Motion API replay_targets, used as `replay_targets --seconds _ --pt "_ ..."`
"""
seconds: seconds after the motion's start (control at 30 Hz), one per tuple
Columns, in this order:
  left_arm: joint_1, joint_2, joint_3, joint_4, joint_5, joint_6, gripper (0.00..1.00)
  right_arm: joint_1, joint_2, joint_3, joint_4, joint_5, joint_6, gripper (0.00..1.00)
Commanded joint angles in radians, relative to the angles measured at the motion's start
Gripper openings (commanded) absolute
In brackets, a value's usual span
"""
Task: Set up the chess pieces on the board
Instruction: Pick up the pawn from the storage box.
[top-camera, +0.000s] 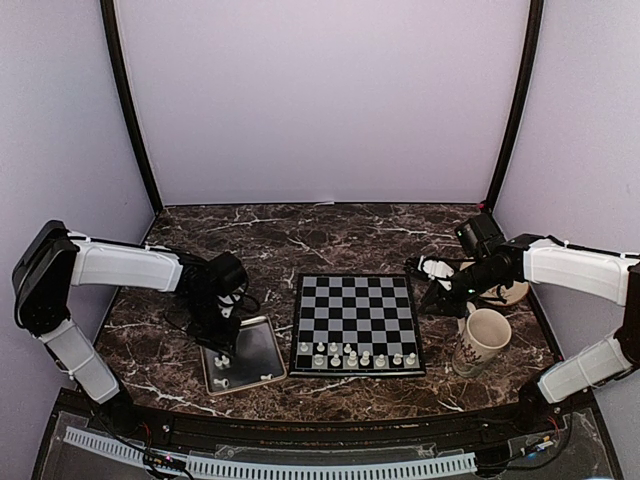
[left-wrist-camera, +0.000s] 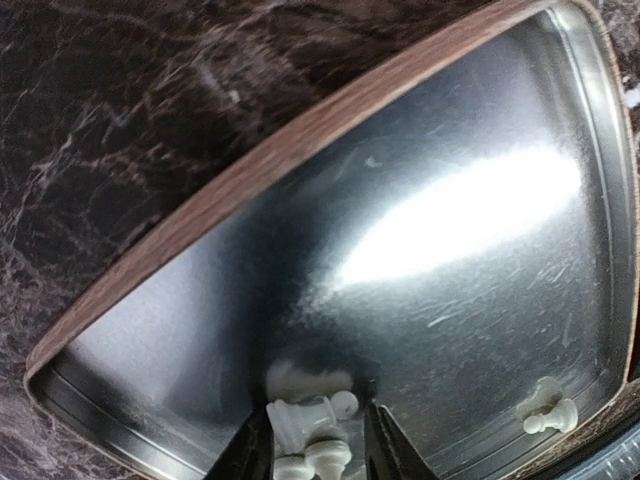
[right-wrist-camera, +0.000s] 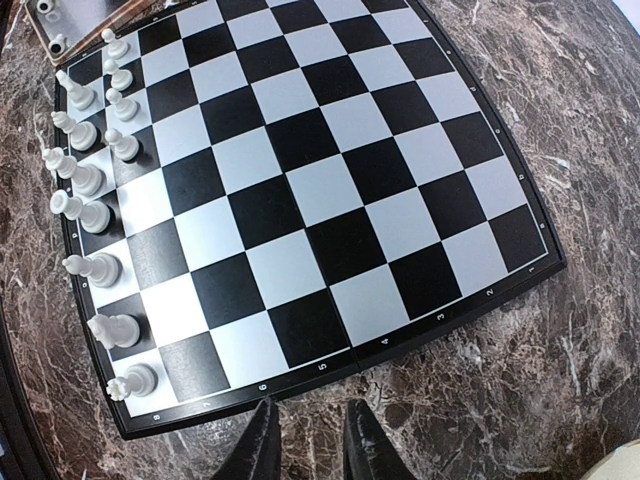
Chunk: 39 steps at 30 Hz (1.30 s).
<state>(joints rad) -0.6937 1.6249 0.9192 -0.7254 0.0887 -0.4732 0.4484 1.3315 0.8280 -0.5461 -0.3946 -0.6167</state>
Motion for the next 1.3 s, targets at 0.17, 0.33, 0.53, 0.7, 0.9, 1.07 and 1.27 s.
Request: replay_targets --seconds 0.17,0.33,0.53,0.7,0.9,1.07,1.27 --pt "-0.001 0.02 0.051 -0.005 0.033 0.063 0.35 -0.01 0.006 -0.005 0.0 0.004 -0.004 0.24" --pt "-0.001 0.045 0.077 -0.03 -0.002 0.119 0.4 -0.01 0.008 -0.007 0.0 0.002 -0.005 0.24" --pt "-0.006 0.075 0.116 -0.046 -0.019 0.189 0.48 -0.011 0.007 -0.006 -0.003 0.004 -0.006 0.23" --pt "-0.027 0.055 0.14 -0.066 -0.044 0.301 0.48 -0.013 0.004 -0.007 -0.002 0.005 -0.005 0.23" --pt "-0.041 0.053 0.127 -0.082 -0.019 0.394 0.47 -0.013 0.013 -0.006 -0.003 0.0 -0.007 0.23" --pt "-0.076 0.068 0.113 -0.108 -0.064 0.385 0.46 -0.013 0.013 -0.006 -0.003 -0.001 -0.007 0.23" --pt "-0.108 0.085 0.114 -0.137 -0.099 0.345 0.4 -0.013 0.02 -0.003 -0.005 -0.002 -0.008 0.24"
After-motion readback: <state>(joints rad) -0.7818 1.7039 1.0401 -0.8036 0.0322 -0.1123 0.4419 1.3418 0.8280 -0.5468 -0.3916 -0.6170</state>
